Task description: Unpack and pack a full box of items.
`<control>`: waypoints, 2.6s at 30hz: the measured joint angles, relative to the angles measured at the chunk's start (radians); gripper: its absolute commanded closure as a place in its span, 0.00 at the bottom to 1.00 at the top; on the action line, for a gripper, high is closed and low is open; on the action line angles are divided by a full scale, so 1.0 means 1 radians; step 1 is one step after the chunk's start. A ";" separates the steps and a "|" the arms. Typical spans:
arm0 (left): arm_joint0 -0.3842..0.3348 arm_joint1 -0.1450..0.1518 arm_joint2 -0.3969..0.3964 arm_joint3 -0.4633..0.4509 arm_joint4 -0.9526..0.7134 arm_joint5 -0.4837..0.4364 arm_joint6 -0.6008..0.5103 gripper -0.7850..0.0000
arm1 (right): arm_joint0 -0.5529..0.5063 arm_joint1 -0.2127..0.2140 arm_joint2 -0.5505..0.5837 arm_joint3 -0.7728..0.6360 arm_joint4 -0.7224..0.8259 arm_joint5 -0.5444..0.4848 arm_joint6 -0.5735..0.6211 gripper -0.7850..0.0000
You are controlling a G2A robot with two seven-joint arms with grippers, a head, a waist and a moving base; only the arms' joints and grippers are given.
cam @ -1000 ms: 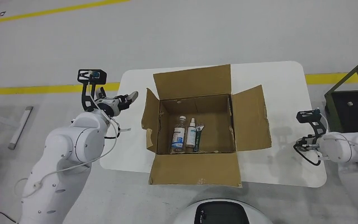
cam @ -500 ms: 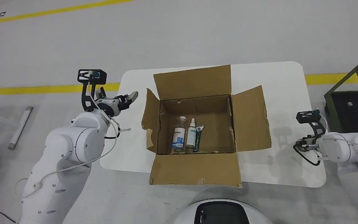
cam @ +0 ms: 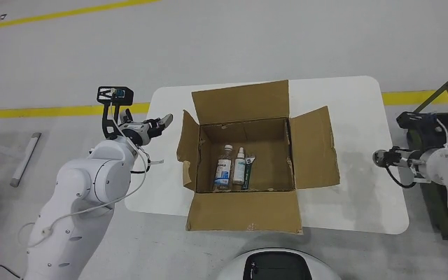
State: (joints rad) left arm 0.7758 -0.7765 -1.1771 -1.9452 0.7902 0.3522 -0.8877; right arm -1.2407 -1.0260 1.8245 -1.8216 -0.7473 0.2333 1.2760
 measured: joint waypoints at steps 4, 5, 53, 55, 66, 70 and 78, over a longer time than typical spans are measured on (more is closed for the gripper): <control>0.000 0.000 0.000 0.000 0.000 0.000 0.000 0.00 | 0.023 -0.008 0.110 -0.005 0.284 0.059 -0.026 1.00; 0.000 0.000 0.000 0.000 0.000 0.000 0.000 0.00 | 0.034 -0.011 0.137 0.008 0.387 0.065 -0.029 1.00; 0.000 0.000 0.000 0.000 0.000 0.000 0.000 0.00 | 0.483 -0.100 -1.043 -0.023 -0.172 0.461 -0.193 1.00; 0.000 0.000 0.000 0.000 0.000 0.000 0.000 0.00 | 0.483 -0.107 -1.051 -0.018 -0.182 0.484 -0.209 1.00; 0.000 0.000 0.000 0.000 0.000 0.000 0.000 0.00 | 0.483 -0.107 -1.050 -0.018 -0.180 0.488 -0.209 1.00; 0.000 0.000 0.000 0.000 0.000 0.000 0.000 0.00 | 0.465 -0.105 -1.038 -0.023 -0.181 0.459 -0.234 1.00; 0.000 0.000 0.000 0.000 0.000 0.000 0.000 0.00 | 0.451 -0.126 -1.094 -0.071 -0.275 0.442 -0.249 1.00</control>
State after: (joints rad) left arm 0.7758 -0.7765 -1.1771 -1.9452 0.7902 0.3522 -0.8877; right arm -0.7901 -1.1516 0.7308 -1.8922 -1.0227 0.6755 1.0268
